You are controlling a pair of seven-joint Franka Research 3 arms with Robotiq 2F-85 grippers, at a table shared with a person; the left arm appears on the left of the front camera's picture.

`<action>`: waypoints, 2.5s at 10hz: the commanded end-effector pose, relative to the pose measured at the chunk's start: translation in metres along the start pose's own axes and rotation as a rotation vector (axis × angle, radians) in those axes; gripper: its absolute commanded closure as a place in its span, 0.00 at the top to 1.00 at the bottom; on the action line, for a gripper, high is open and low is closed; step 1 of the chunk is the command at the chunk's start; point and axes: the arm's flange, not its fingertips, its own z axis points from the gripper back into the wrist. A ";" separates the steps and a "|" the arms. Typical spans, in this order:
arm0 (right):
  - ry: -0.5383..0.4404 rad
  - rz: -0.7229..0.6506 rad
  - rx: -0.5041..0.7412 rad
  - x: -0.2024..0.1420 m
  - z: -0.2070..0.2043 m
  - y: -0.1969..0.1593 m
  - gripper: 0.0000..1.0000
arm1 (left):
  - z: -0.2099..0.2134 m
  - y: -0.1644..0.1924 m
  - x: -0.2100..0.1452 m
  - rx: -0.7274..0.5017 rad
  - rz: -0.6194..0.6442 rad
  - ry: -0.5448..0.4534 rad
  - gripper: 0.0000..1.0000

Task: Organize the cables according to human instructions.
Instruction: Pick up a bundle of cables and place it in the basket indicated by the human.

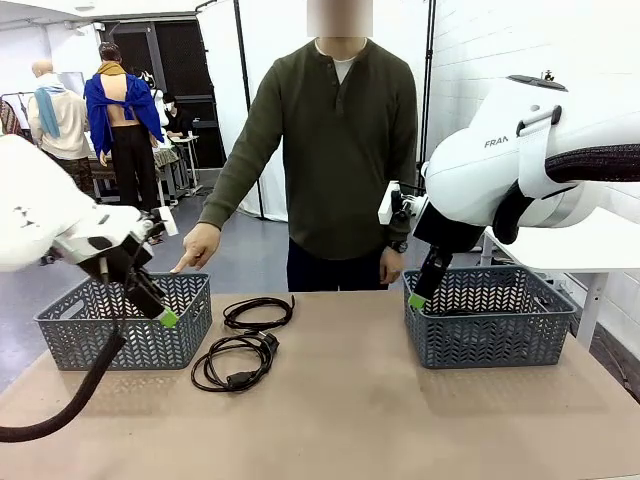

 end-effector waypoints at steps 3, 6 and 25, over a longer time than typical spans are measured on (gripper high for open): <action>0.007 -0.001 -0.005 -0.001 -0.001 0.001 1.00 | -0.032 0.004 0.060 -0.023 -0.033 0.154 1.00; 0.007 -0.001 -0.005 -0.001 -0.001 0.001 1.00 | -0.065 -0.002 0.090 -0.005 0.019 0.193 1.00; 0.007 -0.001 -0.005 -0.001 -0.001 0.001 1.00 | -0.131 -0.016 0.110 -0.047 0.316 0.252 1.00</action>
